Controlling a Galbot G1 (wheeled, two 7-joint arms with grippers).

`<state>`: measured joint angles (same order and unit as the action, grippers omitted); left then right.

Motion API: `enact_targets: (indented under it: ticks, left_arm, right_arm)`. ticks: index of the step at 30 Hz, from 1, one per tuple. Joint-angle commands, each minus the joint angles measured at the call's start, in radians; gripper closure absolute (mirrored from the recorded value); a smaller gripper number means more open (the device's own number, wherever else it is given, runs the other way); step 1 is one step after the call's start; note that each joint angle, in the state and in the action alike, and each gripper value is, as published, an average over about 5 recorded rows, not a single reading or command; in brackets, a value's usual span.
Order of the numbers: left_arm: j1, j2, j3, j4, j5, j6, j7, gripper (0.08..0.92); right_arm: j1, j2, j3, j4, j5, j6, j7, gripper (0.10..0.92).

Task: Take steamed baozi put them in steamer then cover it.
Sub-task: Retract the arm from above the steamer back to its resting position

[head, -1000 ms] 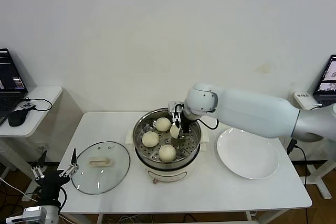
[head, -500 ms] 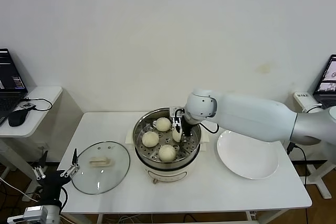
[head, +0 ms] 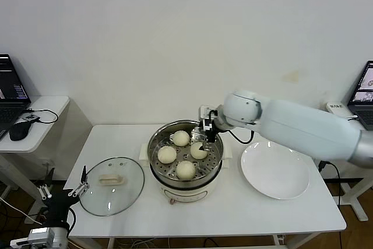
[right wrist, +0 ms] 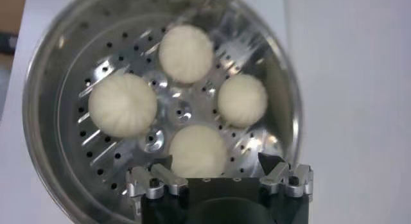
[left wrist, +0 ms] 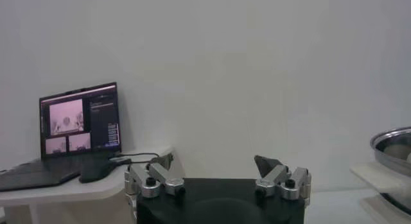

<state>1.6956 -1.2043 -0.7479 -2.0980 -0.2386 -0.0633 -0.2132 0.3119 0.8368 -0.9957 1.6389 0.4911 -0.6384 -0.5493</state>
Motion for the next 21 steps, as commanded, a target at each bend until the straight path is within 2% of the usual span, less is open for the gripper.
enact_targets:
  ticks: [1, 5, 10, 14, 21]
  left_arm:
    - [-0.002, 0.006, 0.006, 0.013, 0.001, 0.005, -0.004, 0.177]
    - [-0.01, 0.006, 0.014, 0.028, 0.016, 0.013, -0.017, 0.177]
    - [-0.021, 0.01, 0.039, 0.041, 0.106, 0.116, -0.043, 0.177]
    - [-0.037, 0.029, 0.068, 0.076, 0.259, 0.186, -0.037, 0.177]
    - [-0.107, 0.067, 0.079, 0.212, 0.8, 0.072, -0.017, 0.177]
  right_arm:
    - [-0.499, -0.265, 0.45, 0.181, 0.069, 0.258, 0.419, 0.203]
    - [-0.903, -0.257, 0.834, 0.177, -0.012, 0.439, 0.477, 0.203]
    - [-1.317, -0.104, 1.28, 0.135, -0.139, 0.655, 0.429, 0.203]
    - [-1.504, 0.047, 1.493, 0.084, -0.202, 0.792, 0.38, 0.203]
    - [-1.694, 0.29, 1.755, 0.087, -0.248, 0.881, 0.343, 0.203]
